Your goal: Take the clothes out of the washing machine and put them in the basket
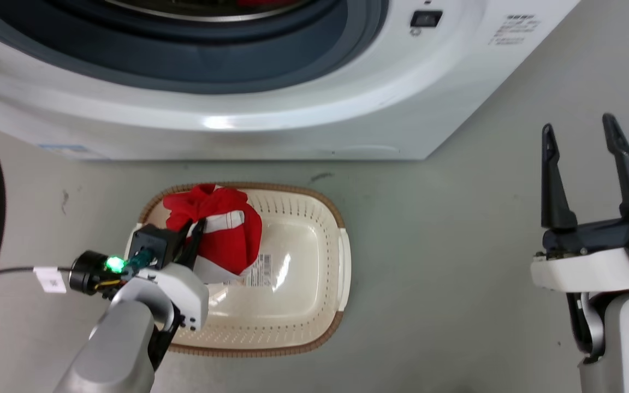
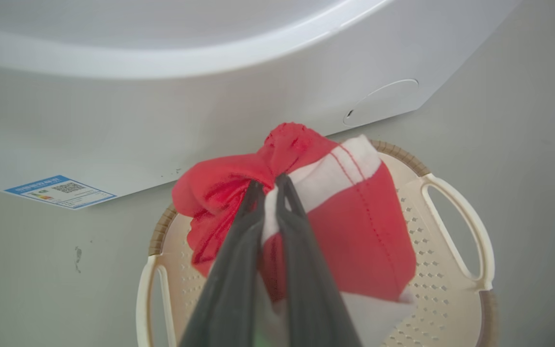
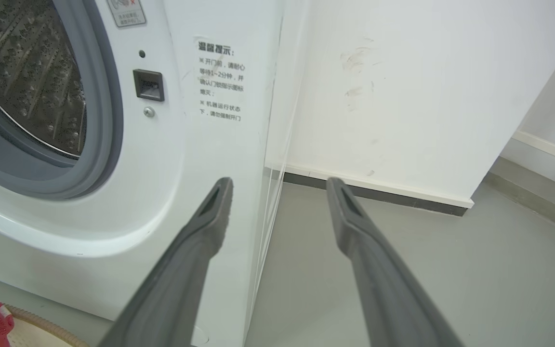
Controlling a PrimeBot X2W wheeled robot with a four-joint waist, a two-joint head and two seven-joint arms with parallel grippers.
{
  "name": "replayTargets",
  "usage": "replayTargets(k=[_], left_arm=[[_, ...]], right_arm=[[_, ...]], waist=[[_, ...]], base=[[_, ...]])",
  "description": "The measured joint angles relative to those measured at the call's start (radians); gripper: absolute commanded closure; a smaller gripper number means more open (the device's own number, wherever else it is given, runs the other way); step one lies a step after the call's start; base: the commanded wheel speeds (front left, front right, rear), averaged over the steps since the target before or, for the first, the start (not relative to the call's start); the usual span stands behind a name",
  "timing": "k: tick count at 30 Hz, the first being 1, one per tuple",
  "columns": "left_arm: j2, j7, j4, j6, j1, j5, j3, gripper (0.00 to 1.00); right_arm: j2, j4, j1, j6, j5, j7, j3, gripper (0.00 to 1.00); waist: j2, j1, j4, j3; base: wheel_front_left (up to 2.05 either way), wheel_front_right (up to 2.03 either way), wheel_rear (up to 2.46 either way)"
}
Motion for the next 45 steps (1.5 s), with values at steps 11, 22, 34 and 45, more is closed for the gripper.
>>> replayTargets(k=[11,22,34,45], left_arm=[[-0.037,-0.001,0.240,-0.012,-0.201,0.035,-0.009,1.00],[-0.058,-0.003,0.364,0.009,-0.310,0.053,0.021,1.00],[-0.085,-0.003,0.410,0.024,-0.337,0.052,0.047,0.00],[-0.081,-0.003,0.282,0.005,-0.233,0.077,0.063,0.00]], right_arm=[[0.000,-0.080,-0.064,0.000,-0.026,0.000,-0.029,0.00],[0.000,-0.140,-0.071,0.000,-0.049,0.000,-0.043,0.00],[0.000,-0.149,-0.072,0.000,-0.062,0.000,-0.043,0.00],[0.000,-0.076,-0.075,0.000,-0.034,0.000,-0.036,0.00]], waist=[[0.0000,0.0002,-0.009,0.222],[0.0000,0.0001,-0.023,0.391],[-0.0001,0.0001,-0.006,0.434],[-0.0001,0.0000,-0.003,0.316]], base=[[0.00,0.00,0.00],[0.00,0.00,0.00],[0.00,0.00,0.00],[0.00,0.00,0.00]])
